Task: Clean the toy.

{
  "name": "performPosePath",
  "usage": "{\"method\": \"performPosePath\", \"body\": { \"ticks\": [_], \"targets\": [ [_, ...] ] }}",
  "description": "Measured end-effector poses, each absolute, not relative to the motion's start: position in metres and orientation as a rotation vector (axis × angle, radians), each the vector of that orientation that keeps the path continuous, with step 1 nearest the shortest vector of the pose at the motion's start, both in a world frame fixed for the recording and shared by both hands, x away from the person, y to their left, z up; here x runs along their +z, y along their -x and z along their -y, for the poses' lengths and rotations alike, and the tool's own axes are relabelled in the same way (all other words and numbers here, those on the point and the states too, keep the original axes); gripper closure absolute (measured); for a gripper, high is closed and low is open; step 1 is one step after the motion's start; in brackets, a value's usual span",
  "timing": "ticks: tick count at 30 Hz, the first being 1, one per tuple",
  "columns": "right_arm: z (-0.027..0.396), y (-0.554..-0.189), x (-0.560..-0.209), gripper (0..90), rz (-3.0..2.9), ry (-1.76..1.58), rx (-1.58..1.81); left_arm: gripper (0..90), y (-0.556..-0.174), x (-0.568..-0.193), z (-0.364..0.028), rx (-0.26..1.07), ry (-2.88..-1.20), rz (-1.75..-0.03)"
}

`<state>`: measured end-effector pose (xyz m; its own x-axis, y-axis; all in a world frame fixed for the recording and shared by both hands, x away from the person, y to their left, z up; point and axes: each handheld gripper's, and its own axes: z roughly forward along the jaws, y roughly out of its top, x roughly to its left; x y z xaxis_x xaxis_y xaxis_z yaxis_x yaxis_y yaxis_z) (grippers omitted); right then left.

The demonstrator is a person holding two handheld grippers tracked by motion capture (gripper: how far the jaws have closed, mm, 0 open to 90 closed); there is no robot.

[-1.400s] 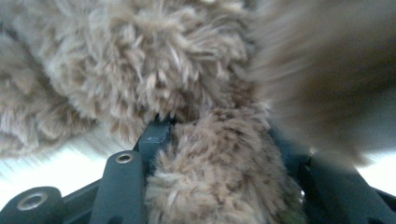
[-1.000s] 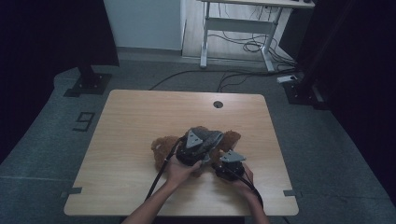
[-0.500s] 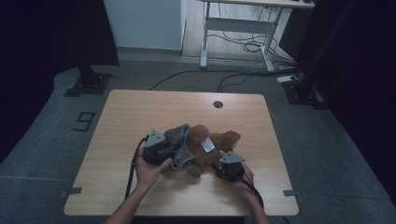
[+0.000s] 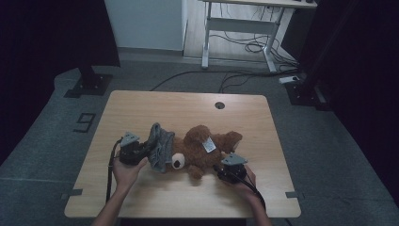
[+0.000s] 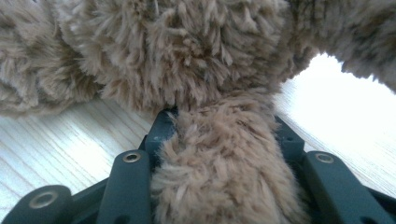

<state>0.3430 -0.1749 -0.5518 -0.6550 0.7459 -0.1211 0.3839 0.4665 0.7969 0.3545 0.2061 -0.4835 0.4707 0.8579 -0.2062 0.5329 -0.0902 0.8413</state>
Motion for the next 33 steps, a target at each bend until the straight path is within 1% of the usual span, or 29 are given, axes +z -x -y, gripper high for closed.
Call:
{"method": "performPosePath", "body": {
  "ticks": [7, 9, 12, 17, 22, 26, 30, 33],
  "targets": [
    [0.175, -0.343, -0.552, 54.1, -2.262, -0.939, 1.058, 77.3, -0.360, -0.491, -0.221, 0.450, -1.805, -1.266],
    [0.175, -0.343, -0.552, 54.2, -2.262, -0.945, 1.061, 77.3, -0.360, -0.488, -0.223, 0.432, -1.799, -1.271],
    [0.175, -0.344, -0.552, 54.2, -2.265, -0.944, 1.055, 77.5, -0.356, -0.472, -0.214, 0.446, -1.778, -1.213],
    [0.174, -0.342, -0.552, 54.4, -2.264, -0.939, 1.041, 77.5, -0.356, -0.439, -0.179, 0.432, -1.745, -1.085],
    [0.174, -0.343, -0.552, 54.4, -2.267, -0.946, 1.047, 77.5, -0.358, -0.419, -0.128, 0.394, -1.804, -0.939],
    [0.174, -0.343, -0.552, 54.4, -2.268, -0.947, 1.048, 77.5, -0.358, -0.414, -0.090, 0.329, -1.848, -0.854],
    [0.174, -0.343, -0.552, 54.4, -2.270, -0.942, 1.048, 77.4, -0.355, -0.412, -0.056, 0.311, -1.894, -0.785],
    [0.175, -0.343, -0.552, 54.4, -2.275, -0.944, 1.051, 76.9, -0.358, -0.418, -0.038, 0.285, -1.921, -0.778]
  ]
}}
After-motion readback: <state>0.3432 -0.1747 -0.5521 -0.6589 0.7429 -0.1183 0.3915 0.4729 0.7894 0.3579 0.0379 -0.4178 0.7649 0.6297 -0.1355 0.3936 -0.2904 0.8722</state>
